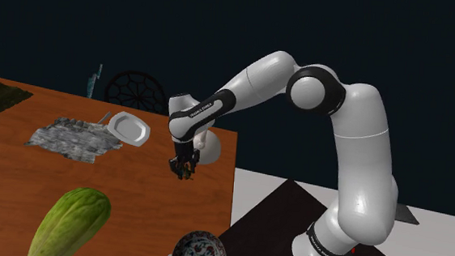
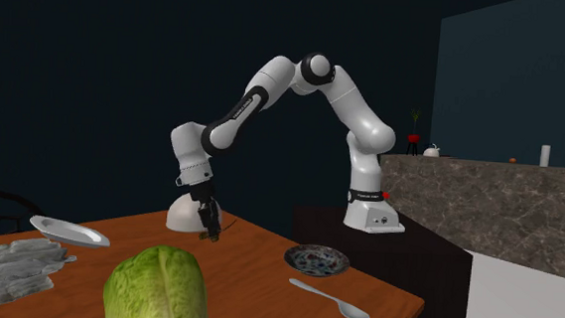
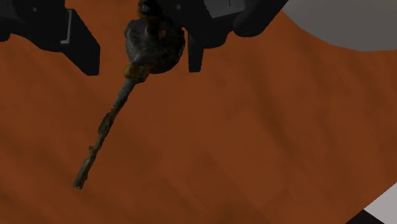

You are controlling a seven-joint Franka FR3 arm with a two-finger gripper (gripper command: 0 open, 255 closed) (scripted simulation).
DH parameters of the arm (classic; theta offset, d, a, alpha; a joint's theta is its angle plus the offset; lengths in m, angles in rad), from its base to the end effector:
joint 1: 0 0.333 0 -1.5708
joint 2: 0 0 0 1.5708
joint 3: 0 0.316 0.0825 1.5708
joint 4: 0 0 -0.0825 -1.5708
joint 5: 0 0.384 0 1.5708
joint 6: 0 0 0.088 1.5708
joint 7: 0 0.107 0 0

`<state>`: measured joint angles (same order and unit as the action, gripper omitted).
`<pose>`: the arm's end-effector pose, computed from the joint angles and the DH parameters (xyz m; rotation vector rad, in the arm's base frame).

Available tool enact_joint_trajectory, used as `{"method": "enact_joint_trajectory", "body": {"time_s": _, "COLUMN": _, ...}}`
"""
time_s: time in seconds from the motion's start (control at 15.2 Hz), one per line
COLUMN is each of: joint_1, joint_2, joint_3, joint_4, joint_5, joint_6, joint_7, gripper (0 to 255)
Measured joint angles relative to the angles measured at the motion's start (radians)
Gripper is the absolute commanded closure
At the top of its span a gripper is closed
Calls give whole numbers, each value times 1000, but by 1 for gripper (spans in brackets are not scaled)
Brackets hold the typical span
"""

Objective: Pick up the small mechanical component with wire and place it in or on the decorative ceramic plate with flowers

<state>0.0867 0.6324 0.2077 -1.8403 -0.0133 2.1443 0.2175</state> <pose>0.5821 0.1723 0.1668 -3.0628 -0.1014 0.5171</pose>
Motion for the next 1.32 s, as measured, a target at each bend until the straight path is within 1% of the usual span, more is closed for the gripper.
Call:
{"method": "enact_joint_trajectory", "body": {"time_s": 0.66, "joint_1": 0, "joint_2": -5, "joint_3": 2, "joint_4": 0, "joint_5": 1, "joint_6": -4, "joint_7": 0, "gripper": 255}}
{"method": "enact_joint_trajectory", "body": {"time_s": 1.32, "joint_1": -10, "joint_2": -100, "joint_3": 13, "joint_4": -7, "joint_5": 17, "joint_6": -91, "joint_7": -1, "gripper": 255}}
